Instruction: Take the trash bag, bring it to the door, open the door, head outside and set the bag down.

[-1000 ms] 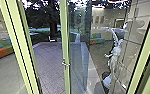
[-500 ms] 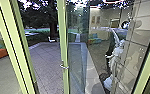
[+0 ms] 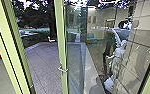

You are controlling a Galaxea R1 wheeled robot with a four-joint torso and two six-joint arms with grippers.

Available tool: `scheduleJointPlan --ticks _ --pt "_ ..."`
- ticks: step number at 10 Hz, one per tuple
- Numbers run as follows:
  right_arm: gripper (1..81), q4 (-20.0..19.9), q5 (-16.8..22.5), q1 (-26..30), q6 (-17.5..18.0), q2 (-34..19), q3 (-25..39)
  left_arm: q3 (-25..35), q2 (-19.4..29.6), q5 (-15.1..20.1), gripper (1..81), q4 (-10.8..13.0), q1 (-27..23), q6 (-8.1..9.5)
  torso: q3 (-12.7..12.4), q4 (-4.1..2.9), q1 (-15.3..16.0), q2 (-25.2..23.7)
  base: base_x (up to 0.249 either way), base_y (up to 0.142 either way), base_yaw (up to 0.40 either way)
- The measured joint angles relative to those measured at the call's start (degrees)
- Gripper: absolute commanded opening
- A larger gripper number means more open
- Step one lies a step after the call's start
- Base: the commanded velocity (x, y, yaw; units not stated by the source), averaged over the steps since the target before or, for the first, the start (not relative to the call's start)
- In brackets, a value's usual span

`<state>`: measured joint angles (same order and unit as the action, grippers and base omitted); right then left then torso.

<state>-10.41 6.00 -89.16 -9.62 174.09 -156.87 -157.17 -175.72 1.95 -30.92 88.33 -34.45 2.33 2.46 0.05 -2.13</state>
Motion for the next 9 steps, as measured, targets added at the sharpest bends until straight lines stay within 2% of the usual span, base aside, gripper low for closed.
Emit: scheduleJointPlan --ticks 9 --pt "81.1 0.1 0.1 0.2 0.0 0.3 0.1 0.0 0.3 -0.1 1.0 0.0 0.0 0.0 0.0 0.0 0.0 0.0 0.085 0.0 0.0"
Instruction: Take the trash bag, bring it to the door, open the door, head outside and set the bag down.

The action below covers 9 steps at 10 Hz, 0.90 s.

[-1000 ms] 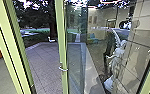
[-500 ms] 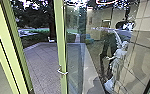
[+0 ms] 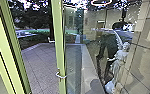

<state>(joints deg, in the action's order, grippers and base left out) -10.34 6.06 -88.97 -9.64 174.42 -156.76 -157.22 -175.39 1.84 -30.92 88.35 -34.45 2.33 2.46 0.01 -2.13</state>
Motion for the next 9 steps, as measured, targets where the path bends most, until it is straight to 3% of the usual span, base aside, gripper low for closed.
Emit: scheduleJointPlan --ticks 9 --pt "81.1 0.1 0.2 -0.9 0.0 0.0 -0.1 0.0 0.0 0.3 1.0 0.0 0.6 0.0 0.0 0.0 -0.1 -0.1 0.078 0.0 0.0"
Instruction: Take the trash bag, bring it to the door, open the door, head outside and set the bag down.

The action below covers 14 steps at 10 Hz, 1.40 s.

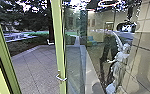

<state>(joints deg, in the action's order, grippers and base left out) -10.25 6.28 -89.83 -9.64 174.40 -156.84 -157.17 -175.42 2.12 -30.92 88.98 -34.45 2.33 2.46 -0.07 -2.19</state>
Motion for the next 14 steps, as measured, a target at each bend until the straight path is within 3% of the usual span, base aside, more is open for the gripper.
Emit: scheduleJointPlan --ticks 14 --pt "81.1 0.0 -0.2 0.9 0.0 0.2 0.1 -0.2 0.3 -0.2 1.0 0.0 -0.7 0.0 0.0 -0.02 0.2 0.1 0.07 0.0 0.0"
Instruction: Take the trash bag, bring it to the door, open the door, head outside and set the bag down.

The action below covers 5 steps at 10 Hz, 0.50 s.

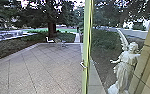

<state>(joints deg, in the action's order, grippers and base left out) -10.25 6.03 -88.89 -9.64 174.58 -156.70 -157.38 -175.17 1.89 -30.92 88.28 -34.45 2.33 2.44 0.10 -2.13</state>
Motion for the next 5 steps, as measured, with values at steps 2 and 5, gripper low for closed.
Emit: scheduleJointPlan --ticks 2,5 --pt "81.1 0.0 0.0 -0.5 0.0 -0.4 -0.1 0.2 -0.3 0.1 1.0 0.0 0.4 -0.02 0.0 0.0 -0.1 0.0 0.068 0.0 0.0" --pt "81.1 0.0 0.0 -0.1 0.0 -0.3 -0.2 0.2 -0.4 0.0 1.0 0.0 0.0 -0.02 0.0 0.0 -0.1 0.0 0.068 0.0 0.0"
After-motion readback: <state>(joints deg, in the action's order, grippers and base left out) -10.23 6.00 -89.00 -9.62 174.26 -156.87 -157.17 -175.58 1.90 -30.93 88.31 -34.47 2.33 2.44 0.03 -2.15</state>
